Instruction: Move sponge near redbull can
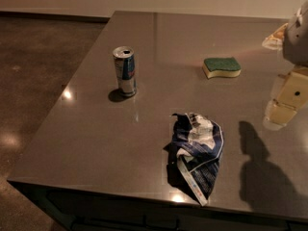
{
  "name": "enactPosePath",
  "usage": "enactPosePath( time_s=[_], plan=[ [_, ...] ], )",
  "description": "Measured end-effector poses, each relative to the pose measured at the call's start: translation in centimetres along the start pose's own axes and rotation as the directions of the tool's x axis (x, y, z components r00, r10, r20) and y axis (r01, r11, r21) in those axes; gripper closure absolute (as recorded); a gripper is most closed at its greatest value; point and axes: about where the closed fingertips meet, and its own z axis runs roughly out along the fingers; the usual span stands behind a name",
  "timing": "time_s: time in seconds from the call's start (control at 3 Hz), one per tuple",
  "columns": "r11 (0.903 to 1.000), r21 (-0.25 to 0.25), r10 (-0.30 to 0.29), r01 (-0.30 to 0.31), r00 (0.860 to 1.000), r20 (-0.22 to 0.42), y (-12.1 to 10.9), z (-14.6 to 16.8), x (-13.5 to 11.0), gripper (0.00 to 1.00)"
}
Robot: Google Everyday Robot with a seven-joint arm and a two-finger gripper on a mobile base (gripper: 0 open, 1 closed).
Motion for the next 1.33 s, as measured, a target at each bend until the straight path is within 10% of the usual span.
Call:
enactPosePath(
  time_s=[0.67, 1.33],
  plan=[
    [0.9998, -0.019, -0.009, 0.009, 1.000, 0.000, -0.7, 0.2, -0.4, 0.00],
    [0.9981, -0.046, -0.040, 0.041, 0.999, 0.036, -7.0, 4.8, -2.0, 0.00]
  ],
)
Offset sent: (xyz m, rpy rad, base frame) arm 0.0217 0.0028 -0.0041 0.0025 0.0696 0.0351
